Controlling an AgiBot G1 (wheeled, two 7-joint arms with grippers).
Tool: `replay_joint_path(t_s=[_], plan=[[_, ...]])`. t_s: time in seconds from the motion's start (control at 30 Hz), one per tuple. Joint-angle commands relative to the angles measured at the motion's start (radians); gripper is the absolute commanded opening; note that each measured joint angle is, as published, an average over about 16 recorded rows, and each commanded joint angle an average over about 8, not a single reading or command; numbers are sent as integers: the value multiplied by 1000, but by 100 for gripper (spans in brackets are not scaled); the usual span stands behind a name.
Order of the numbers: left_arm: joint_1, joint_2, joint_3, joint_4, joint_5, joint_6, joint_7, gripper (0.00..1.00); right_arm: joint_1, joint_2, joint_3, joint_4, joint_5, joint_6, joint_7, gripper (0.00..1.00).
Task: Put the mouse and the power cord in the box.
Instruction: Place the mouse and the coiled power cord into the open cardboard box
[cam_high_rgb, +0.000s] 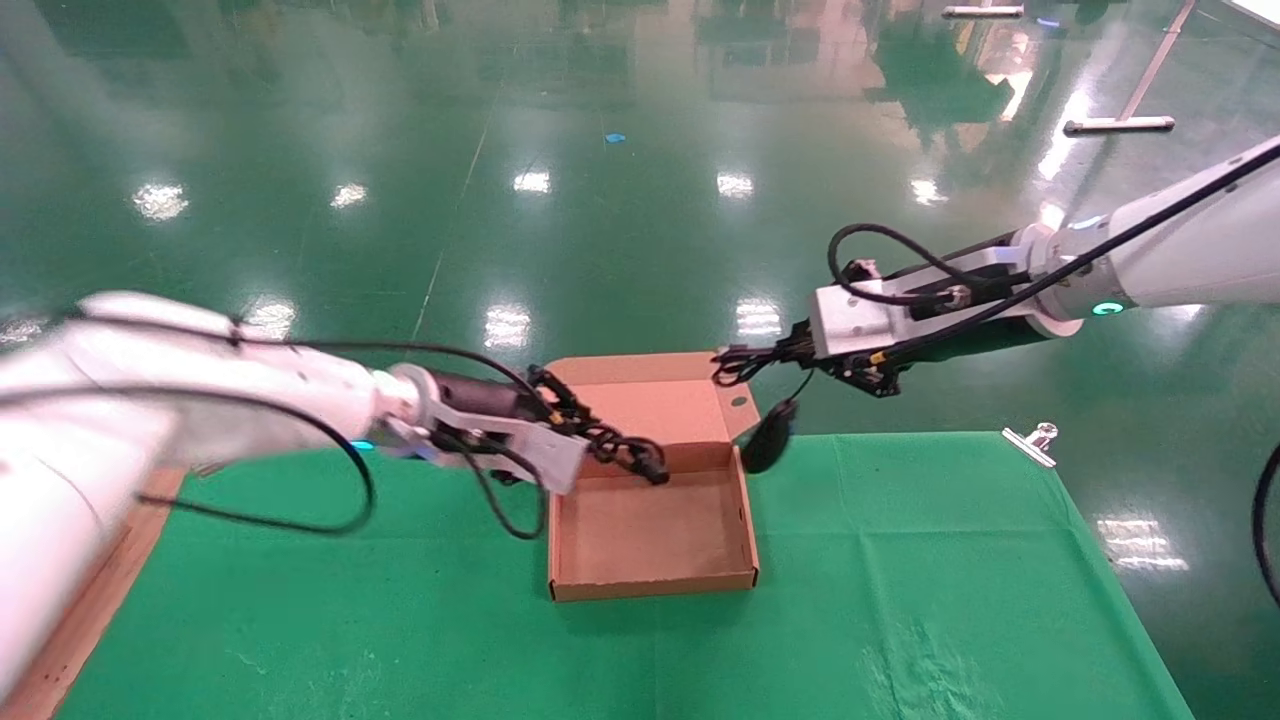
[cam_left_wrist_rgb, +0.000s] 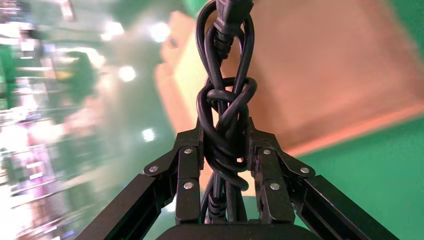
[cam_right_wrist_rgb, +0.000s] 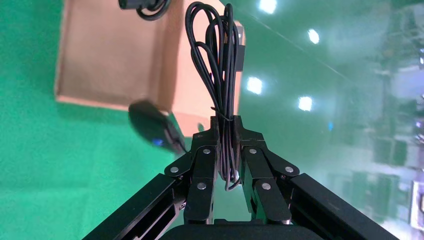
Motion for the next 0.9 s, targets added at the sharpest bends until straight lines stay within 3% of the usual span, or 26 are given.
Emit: replay_joint_path(t_s=[0.03, 0.23, 0.27, 0.33, 0.5, 0.57, 0.9], plan=[[46, 9, -11, -37, -20, -77, 53, 0, 0, 5, 0, -2, 0, 18, -3, 0], [139, 13, -17, -108, -111, -172, 79, 0, -17, 23, 1, -11, 2, 26, -21, 0], [150, 13, -16, -115, -127, -181, 75, 5, -22, 26, 2, -12, 2, 30, -24, 0], [167, 13, -13, -126, -157, -198, 67, 25, -30, 29, 2, -14, 3, 38, -29, 0], [186, 11, 6, -142, -214, -226, 55, 87, -48, 32, 4, -15, 5, 63, -41, 0], [187, 11, 18, -145, -227, -234, 56, 99, -52, 33, 5, -15, 7, 69, -44, 0], [184, 10, 80, -147, -288, -258, 58, 100, -48, 40, 7, -17, 10, 25, -52, 0]])
